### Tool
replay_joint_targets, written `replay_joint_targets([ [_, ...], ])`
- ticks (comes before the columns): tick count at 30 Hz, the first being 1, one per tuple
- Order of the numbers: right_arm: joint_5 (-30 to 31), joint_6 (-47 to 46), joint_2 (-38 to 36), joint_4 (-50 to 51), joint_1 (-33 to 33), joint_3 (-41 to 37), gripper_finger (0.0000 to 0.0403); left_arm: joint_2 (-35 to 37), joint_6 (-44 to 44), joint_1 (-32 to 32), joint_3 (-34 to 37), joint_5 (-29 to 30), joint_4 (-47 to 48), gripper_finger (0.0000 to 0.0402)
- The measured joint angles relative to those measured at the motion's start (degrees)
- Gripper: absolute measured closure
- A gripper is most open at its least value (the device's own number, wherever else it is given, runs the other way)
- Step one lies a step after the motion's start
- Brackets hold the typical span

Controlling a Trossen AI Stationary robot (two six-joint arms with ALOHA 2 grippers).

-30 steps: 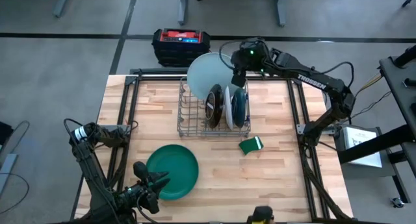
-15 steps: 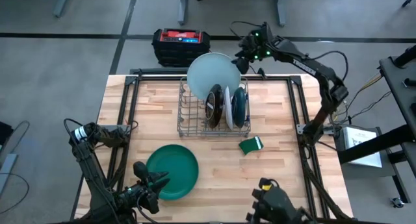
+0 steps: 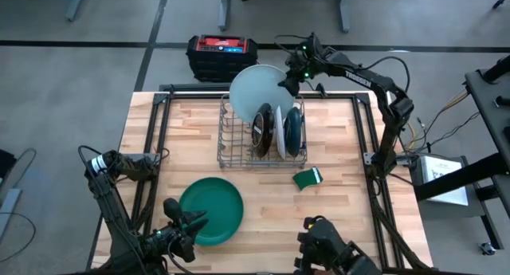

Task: Sort dishes
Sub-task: Put the white plate into the dish rack

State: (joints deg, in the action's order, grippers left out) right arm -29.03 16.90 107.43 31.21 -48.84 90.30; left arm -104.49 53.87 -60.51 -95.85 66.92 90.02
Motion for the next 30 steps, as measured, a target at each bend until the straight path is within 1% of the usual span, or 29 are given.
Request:
replay_joint_targets([
  [3, -1.92, 0.77, -0.69, 0.08, 0.27, -0.02, 0.0257, 0.00, -0.02, 0.00, 0.00, 0.00, 0.00, 0.0286],
  [5, -3.00, 0.66, -1.70, 0.25, 0.43, 0.01, 0.0294, 0.00, -0.02, 0.00, 0.00, 0.00, 0.00, 0.0286],
  [9, -2.85, 0.53, -4.35, 0.35, 0.57, 0.02, 0.0377, 0.00, -0.04, 0.00, 0.00, 0.00, -0.01, 0.0286],
  [10, -2.64, 0.64, -5.14, 0.34, 0.58, 0.02, 0.0389, 0.00, -0.04, 0.00, 0.00, 0.00, 0.00, 0.0286],
  [11, -2.14, 0.73, -5.96, 0.44, 0.70, 0.02, 0.0393, 0.00, -0.04, 0.00, 0.00, 0.00, 0.00, 0.0286],
  [15, -1.75, 0.71, -9.38, 0.31, 1.30, 0.02, 0.0384, 0.00, -0.04, 0.00, 0.00, 0.02, -0.01, 0.0286],
  [17, -1.54, 1.32, -11.10, 0.16, 1.67, 0.02, 0.0389, 0.00, -0.05, 0.00, 0.00, 0.02, 0.00, 0.0286],
  [20, 2.09, 2.43, -13.01, -0.06, 2.77, 0.02, 0.0398, 0.00, -0.05, -0.01, 0.00, 0.02, 0.00, 0.0286],
  [23, 4.88, 4.39, -14.59, 0.27, 4.58, 0.03, 0.0398, 0.00, -0.04, 0.00, 0.00, 0.02, -0.02, 0.0286],
  [26, 5.62, 6.82, -15.08, 1.19, 6.41, 0.04, 0.0398, 0.00, -0.04, 0.00, 0.00, 0.02, 0.00, 0.0286],
  [27, 6.69, 7.36, -15.14, 1.68, 7.23, 0.04, 0.0398, 0.00, -0.05, 0.00, 0.00, 0.02, -0.02, 0.0286],
  [30, 12.57, 8.80, -15.25, 2.20, 9.86, 0.04, 0.0399, 0.00, -0.04, 0.00, 0.00, 0.02, -0.02, 0.0286],
])
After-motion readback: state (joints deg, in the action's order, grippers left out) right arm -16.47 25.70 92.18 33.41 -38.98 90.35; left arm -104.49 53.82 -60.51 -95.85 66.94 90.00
